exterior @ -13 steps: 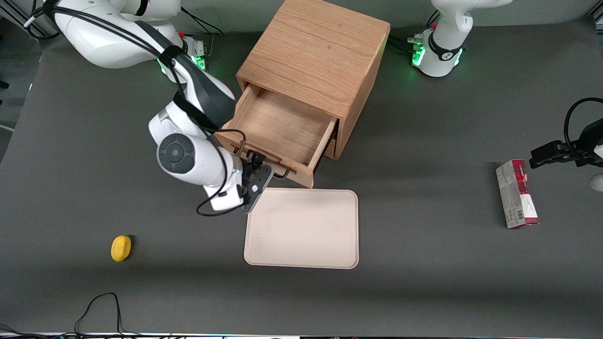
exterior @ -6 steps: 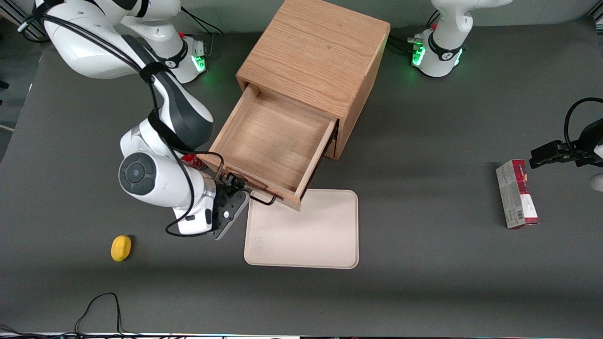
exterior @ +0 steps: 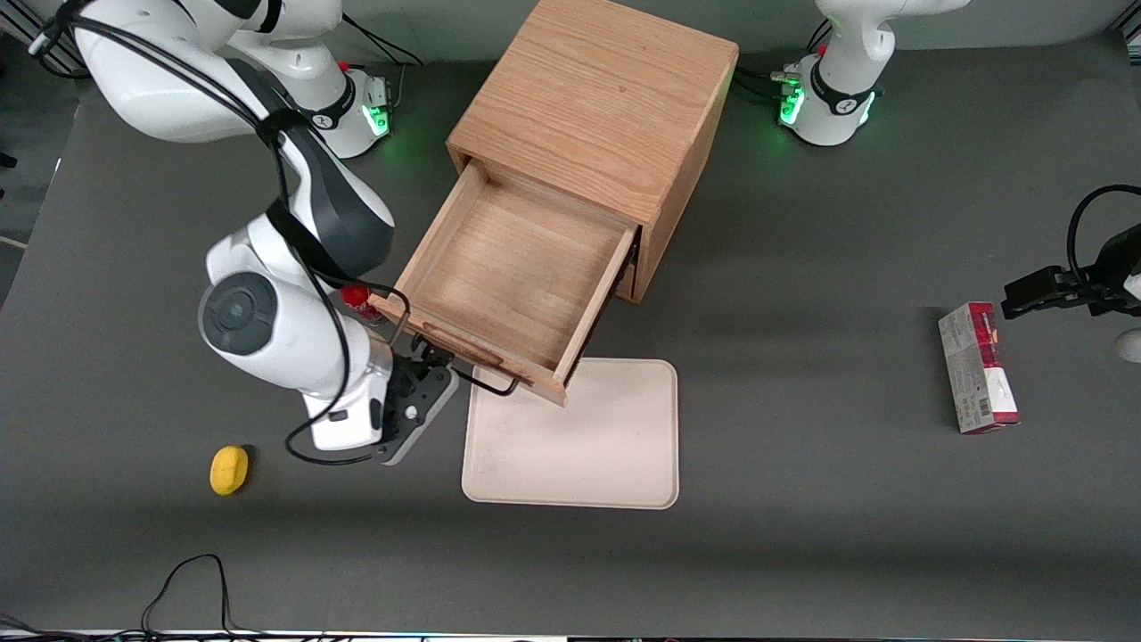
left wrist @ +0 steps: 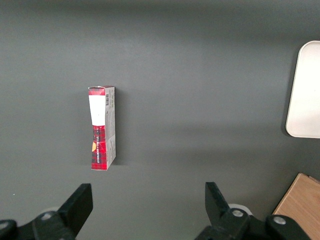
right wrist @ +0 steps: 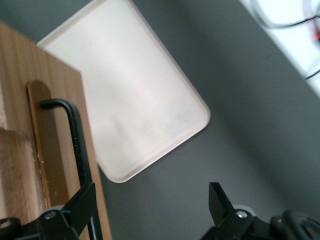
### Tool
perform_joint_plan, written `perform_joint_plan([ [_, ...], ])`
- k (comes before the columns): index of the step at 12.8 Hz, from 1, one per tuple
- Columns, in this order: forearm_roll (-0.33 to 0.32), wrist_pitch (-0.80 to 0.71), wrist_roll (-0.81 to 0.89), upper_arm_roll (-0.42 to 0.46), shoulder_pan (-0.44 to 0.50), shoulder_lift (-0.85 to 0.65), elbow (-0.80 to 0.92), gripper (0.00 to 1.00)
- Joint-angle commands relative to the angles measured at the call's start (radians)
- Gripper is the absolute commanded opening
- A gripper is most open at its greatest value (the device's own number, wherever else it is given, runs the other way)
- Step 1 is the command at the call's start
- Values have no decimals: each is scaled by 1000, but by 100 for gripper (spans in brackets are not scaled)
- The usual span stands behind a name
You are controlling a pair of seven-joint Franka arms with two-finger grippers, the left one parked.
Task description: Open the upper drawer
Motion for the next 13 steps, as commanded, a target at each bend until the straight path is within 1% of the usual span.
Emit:
perform_joint_plan([
  [1, 19, -21, 0, -10, -35, -76, 44, 100],
  [2, 88, -70, 2, -57, -57, -121, 27, 100],
  [3, 192, -134, 6, -140, -51, -167, 4, 100],
  [4, 316, -159, 34, -242, -48, -240, -63, 100],
  [5, 402, -159, 69, -322, -46, -327, -176, 100],
  [6, 423, -154, 93, -375, -45, -419, -294, 100],
  [7, 423, -153, 144, -413, -45, -515, -403, 100],
  [8, 420, -163, 214, -433, -45, -598, -485, 100],
  [9, 397, -173, 306, -438, -45, -676, -560, 100],
  [10, 331, -211, 396, -435, -45, -737, -612, 100],
  [11, 290, -252, 469, -435, -45, -779, -639, 100],
  [12, 273, -298, 486, -435, -45, -811, -647, 100],
  [13, 241, -308, 486, -435, -46, -824, -647, 100],
])
